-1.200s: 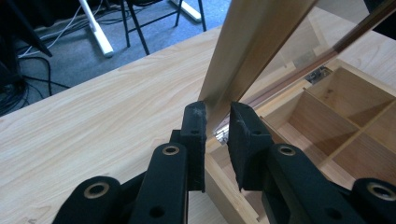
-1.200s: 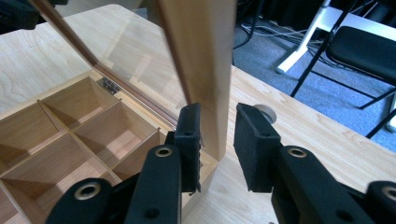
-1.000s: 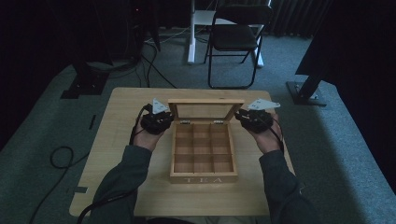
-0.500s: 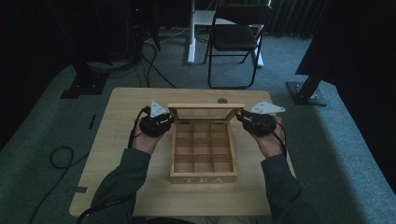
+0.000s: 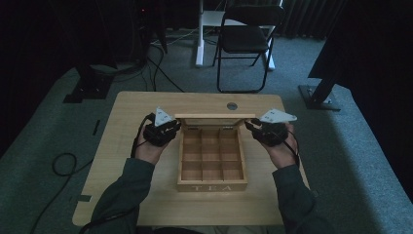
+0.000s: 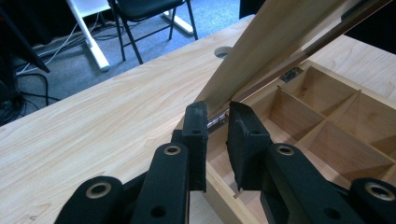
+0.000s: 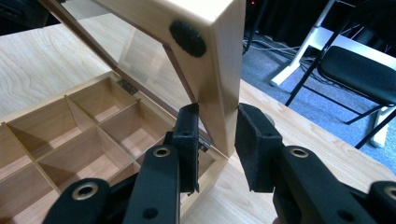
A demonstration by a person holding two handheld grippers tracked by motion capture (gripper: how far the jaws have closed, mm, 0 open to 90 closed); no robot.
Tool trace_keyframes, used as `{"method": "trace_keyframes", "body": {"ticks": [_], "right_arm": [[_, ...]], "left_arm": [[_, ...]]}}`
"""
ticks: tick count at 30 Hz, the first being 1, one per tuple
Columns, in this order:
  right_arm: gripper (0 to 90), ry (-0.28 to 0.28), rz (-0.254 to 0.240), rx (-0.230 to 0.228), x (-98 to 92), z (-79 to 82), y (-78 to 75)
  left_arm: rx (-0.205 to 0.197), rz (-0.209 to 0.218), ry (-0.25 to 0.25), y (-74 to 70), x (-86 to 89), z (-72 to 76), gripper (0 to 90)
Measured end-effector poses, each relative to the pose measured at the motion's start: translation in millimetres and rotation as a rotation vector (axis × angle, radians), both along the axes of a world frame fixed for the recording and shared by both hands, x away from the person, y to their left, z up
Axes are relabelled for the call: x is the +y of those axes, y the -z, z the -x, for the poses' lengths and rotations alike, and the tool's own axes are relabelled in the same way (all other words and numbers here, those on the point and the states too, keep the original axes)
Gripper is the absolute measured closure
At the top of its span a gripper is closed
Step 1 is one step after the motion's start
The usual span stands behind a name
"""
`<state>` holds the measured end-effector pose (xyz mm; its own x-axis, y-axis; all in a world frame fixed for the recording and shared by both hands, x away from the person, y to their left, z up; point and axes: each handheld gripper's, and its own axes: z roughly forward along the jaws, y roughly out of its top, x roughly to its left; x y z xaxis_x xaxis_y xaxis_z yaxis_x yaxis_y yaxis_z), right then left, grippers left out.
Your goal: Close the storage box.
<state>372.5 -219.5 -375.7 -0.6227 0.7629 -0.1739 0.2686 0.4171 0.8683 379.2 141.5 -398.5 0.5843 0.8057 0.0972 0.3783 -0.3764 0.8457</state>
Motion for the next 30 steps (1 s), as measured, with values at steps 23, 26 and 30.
{"method": "trace_keyframes", "body": {"ticks": [23, 26, 30], "right_arm": [[75.2, 0.014, -0.055, 0.014, -4.5, 20.3, 4.6], [75.5, 0.016, -0.071, 0.02, -5.2, 23.9, 5.1], [75.4, 0.02, -0.07, 0.019, -4.8, 28.7, 6.7]], "left_arm": [[-0.012, 0.043, 0.021, -8.0, 3.1, 22.2, 76.0], [-0.013, 0.043, 0.021, -7.0, 2.8, 24.4, 74.9], [-0.01, 0.045, 0.022, -5.0, 2.8, 27.5, 74.5]]}}
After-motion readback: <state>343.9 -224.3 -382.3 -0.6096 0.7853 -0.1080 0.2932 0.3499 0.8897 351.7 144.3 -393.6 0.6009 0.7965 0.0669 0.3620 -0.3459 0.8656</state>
